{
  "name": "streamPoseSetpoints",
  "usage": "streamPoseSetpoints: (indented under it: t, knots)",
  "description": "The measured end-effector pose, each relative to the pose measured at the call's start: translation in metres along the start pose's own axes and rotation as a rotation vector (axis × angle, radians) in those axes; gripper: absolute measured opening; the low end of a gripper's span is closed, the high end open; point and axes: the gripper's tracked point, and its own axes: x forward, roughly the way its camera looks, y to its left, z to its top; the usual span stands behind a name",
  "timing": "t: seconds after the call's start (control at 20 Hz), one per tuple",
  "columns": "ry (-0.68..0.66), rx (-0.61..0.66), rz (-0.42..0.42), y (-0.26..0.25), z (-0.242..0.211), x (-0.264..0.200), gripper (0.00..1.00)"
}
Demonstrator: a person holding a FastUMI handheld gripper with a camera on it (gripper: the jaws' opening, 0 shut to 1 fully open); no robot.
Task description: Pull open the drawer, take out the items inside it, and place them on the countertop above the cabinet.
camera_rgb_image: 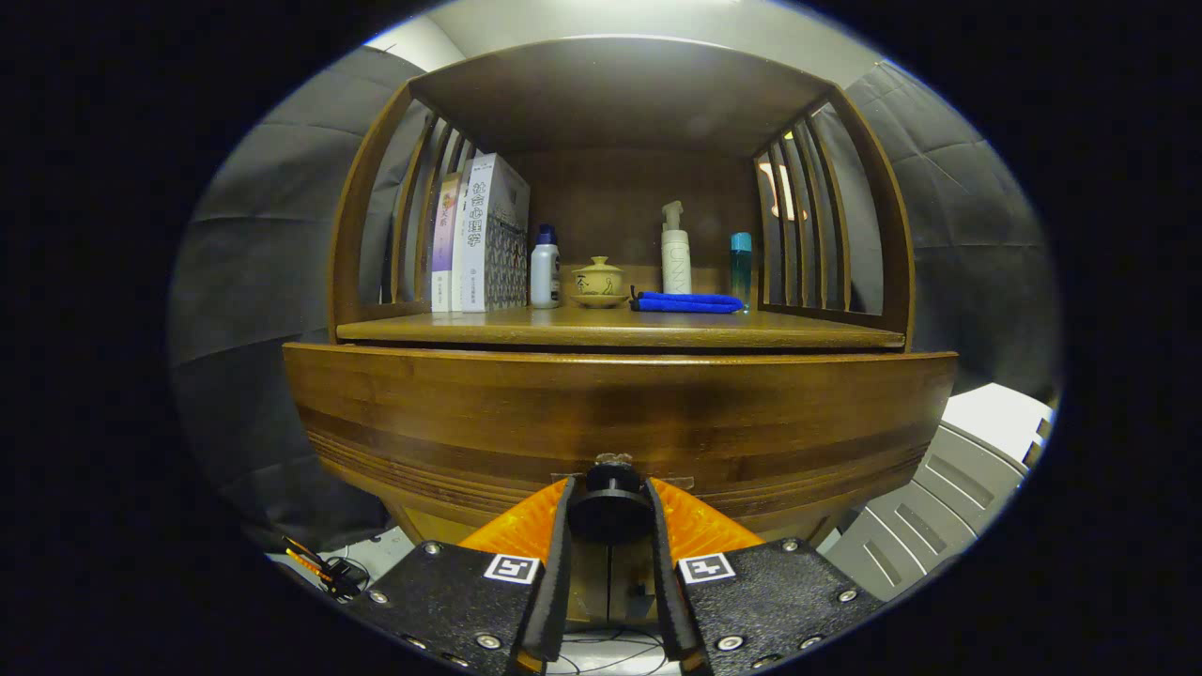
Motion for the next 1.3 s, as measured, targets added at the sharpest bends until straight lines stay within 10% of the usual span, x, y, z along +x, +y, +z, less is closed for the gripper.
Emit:
streamPoseSetpoints:
  t: [1.3]
  knots:
    - [-0.008,-0.014,0.022,0.014,-0.019,-0.098,0.4]
